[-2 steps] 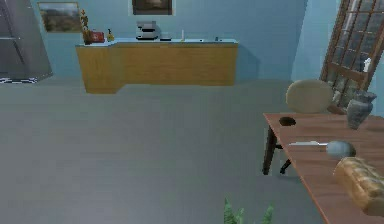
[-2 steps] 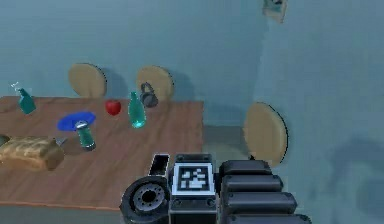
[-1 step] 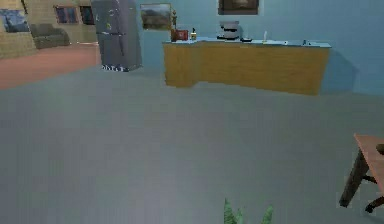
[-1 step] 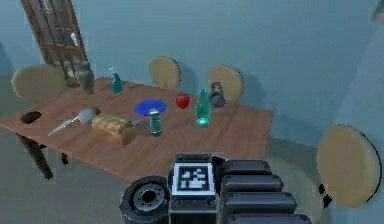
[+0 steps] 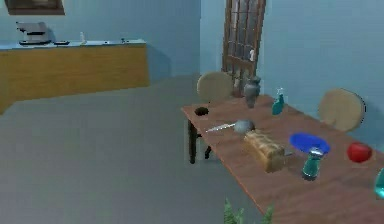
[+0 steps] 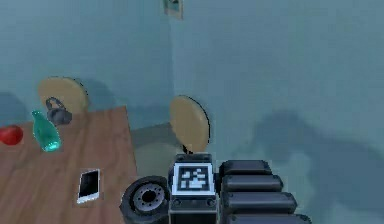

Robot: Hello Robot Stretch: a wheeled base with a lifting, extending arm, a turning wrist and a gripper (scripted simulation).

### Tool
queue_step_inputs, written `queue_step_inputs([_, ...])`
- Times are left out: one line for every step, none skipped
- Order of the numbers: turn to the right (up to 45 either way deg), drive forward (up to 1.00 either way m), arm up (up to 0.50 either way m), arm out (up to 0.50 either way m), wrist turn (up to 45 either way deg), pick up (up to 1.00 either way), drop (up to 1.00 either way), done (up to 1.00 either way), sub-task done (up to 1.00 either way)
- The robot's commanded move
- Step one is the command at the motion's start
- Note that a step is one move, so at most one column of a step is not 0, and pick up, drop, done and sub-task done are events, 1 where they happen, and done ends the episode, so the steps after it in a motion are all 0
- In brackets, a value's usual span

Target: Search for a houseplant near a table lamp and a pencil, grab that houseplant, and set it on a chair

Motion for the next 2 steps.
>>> queue_step_inputs([45.0, 0.0, 0.0, 0.0, 0.0, 0.0, 0.0, 0.0, 0.0])
queue_step_inputs([45.0, 0.0, 0.0, 0.0, 0.0, 0.0, 0.0, 0.0, 0.0])
